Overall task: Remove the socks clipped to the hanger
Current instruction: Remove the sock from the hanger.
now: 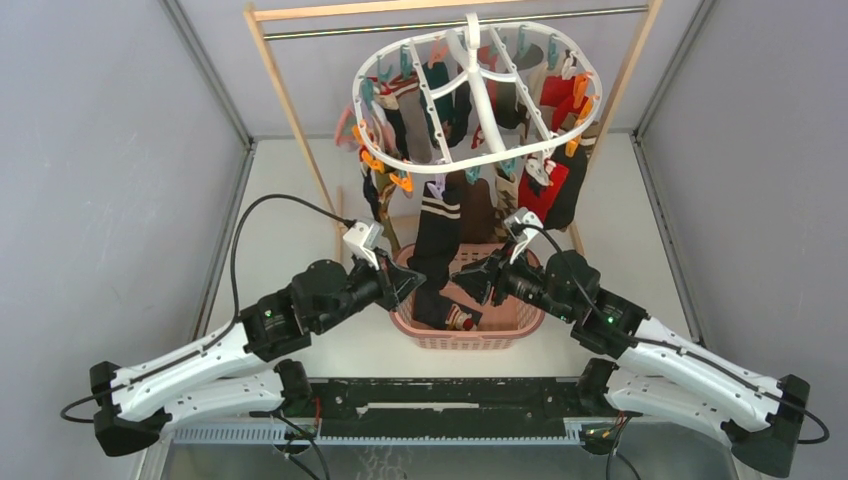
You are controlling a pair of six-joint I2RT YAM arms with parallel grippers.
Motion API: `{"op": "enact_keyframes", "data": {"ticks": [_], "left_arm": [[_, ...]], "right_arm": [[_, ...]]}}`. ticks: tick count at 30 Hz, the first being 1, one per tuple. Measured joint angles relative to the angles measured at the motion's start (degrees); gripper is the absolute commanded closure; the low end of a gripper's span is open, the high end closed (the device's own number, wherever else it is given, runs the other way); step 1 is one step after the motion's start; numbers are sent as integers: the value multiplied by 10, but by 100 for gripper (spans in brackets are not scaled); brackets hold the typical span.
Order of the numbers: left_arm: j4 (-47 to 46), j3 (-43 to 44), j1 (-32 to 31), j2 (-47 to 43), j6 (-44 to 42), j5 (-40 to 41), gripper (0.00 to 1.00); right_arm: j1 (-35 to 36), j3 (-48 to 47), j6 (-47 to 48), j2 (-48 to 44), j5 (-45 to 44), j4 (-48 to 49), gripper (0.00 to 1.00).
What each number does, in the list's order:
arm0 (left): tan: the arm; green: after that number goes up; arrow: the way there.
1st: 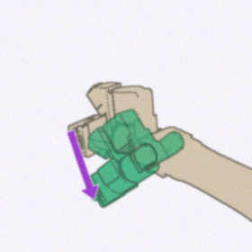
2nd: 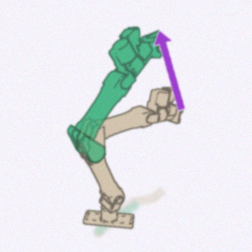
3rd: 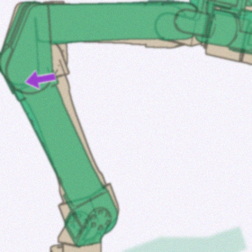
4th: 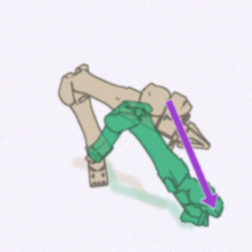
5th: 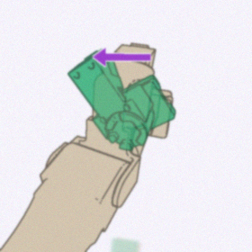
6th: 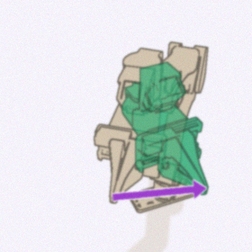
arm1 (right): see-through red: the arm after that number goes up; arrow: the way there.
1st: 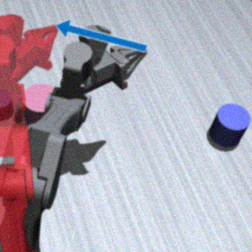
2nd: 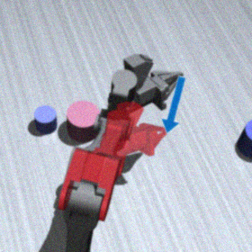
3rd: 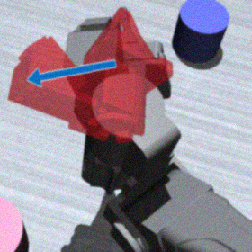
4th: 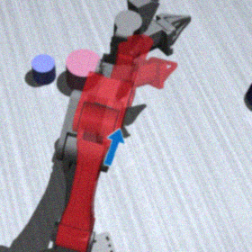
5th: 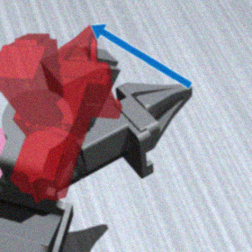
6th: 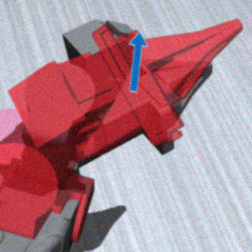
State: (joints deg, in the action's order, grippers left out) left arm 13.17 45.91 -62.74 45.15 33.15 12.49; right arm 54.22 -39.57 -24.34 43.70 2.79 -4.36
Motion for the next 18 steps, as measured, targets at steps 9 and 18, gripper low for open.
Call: {"op": "enact_keyframes", "data": {"ticks": [9,18], "left_arm": [[41,0,-15,-23,5,23,100],[88,12,-15,-47,14,33,100]], "right_arm": [[13,-71,39,-15,-38,-36,39],[15,-147,104,27,-65,8,12]]}}
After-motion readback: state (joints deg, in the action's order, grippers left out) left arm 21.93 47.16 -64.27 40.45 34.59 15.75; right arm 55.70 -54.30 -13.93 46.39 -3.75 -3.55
